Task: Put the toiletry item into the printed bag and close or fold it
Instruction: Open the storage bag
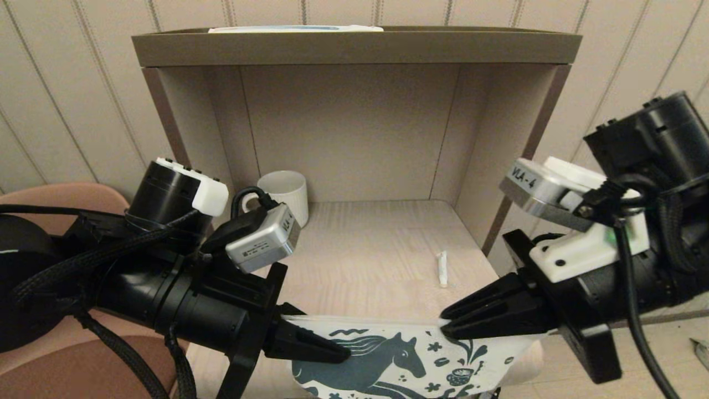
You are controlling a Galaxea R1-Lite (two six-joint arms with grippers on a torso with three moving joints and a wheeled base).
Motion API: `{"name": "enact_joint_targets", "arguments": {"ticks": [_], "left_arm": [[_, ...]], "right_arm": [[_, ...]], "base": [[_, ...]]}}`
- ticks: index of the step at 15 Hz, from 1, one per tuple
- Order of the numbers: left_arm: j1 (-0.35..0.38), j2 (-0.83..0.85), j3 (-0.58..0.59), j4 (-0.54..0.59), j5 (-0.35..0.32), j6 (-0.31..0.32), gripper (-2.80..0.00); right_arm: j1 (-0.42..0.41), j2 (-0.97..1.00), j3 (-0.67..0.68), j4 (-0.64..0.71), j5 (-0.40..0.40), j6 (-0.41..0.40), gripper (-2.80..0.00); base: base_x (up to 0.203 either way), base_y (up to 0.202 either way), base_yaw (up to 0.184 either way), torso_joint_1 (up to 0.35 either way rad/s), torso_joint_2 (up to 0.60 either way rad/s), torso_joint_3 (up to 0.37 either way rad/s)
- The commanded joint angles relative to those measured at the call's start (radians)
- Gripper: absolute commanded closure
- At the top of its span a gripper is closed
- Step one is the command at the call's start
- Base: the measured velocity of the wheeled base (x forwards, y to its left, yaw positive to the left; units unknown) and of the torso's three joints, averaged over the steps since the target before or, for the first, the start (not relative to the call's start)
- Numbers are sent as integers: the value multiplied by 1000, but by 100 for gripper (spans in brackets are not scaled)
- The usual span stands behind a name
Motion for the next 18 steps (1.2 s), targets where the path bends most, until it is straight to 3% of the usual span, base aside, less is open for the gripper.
{"name": "enact_joint_targets", "arguments": {"ticks": [1, 7, 18], "left_arm": [[0, 0, 0, 1, -5, 2, 0], [0, 0, 3, -1, -5, 2, 0], [5, -2, 4, -1, -4, 4, 0]], "right_arm": [[-31, -48, 27, 2, 5, -3, 0], [-144, -156, 115, 1, 38, -6, 0], [-211, -209, 178, 0, 39, -14, 0]], "base": [[0, 0, 0, 0, 0, 0], [0, 0, 0, 0, 0, 0], [0, 0, 0, 0, 0, 0]]}}
